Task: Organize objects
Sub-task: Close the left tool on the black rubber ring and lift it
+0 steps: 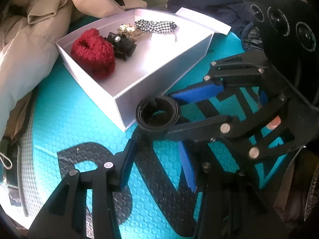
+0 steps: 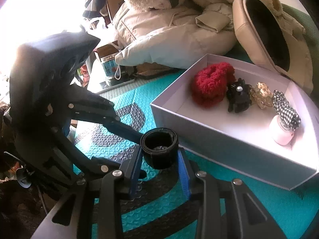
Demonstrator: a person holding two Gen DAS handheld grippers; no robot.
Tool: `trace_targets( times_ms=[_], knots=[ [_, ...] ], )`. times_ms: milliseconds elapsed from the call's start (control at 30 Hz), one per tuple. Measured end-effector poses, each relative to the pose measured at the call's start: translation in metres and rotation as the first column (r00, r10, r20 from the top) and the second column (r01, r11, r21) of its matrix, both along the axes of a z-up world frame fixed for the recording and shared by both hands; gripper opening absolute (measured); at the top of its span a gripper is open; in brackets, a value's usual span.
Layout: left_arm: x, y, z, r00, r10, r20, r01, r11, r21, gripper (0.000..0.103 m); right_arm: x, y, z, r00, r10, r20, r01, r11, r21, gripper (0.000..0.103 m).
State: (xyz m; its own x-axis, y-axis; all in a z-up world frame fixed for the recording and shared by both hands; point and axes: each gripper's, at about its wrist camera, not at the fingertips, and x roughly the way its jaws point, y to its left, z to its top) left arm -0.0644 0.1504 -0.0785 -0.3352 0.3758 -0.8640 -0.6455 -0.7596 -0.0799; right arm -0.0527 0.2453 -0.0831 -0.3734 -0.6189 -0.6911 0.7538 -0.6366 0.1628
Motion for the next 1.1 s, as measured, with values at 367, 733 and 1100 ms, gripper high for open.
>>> trace_targets(
  times_ms=[367, 733, 1100],
  knots=[
    [0.015, 0.007, 0.009, 0.999, 0.049, -0.019, -0.048, 0.997, 0.056, 0.043, 0.011, 0.020, 0.017, 1.000, -0.018, 0.018, 0.020, 0.996, -0.087, 0.034],
    [0.004, 0.033, 0.033, 0.997, 0.010, -0.076, -0.005, 0.998, 0.066, 0.031, -0.001, 0.034, 0.030, 0.999, -0.042, 0.013, 0.043, 0.994, -0.097, 0.023],
    [0.006, 0.029, 0.012, 1.000, 0.004, -0.026, -0.002, 0.998, 0.068, 0.024, 0.000, 0.049, 0.012, 0.994, -0.061, 0.094, 0.068, 0.995, -0.070, 0.042]
  ],
)
